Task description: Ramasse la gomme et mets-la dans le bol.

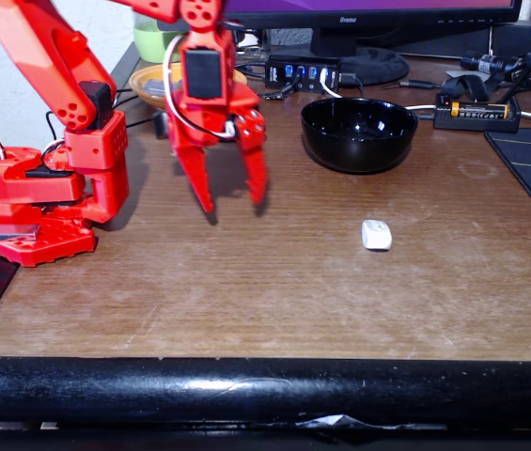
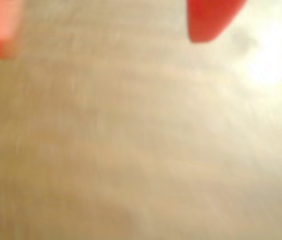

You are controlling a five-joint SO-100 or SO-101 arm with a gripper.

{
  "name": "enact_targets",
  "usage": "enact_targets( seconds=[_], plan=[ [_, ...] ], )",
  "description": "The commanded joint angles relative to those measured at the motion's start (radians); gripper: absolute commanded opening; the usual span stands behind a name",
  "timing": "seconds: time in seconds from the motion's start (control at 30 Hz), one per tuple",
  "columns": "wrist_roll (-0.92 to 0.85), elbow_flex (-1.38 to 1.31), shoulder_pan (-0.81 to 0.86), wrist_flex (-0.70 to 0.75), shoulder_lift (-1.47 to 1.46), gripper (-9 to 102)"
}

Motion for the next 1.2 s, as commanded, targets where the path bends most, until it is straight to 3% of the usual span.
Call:
enact_targets(
  seconds=[0.0,0.6,0.9,1.17],
  plan=[
    [-0.025,-0.144,0.029,0.015,-0.094,29],
    [0.018,-0.675,0.009,0.166,-0.555,30],
    [0.041,-1.048,0.0,0.341,-0.718,30],
    [0.034,-1.195,0.005,0.38,-0.861,30]
  ],
)
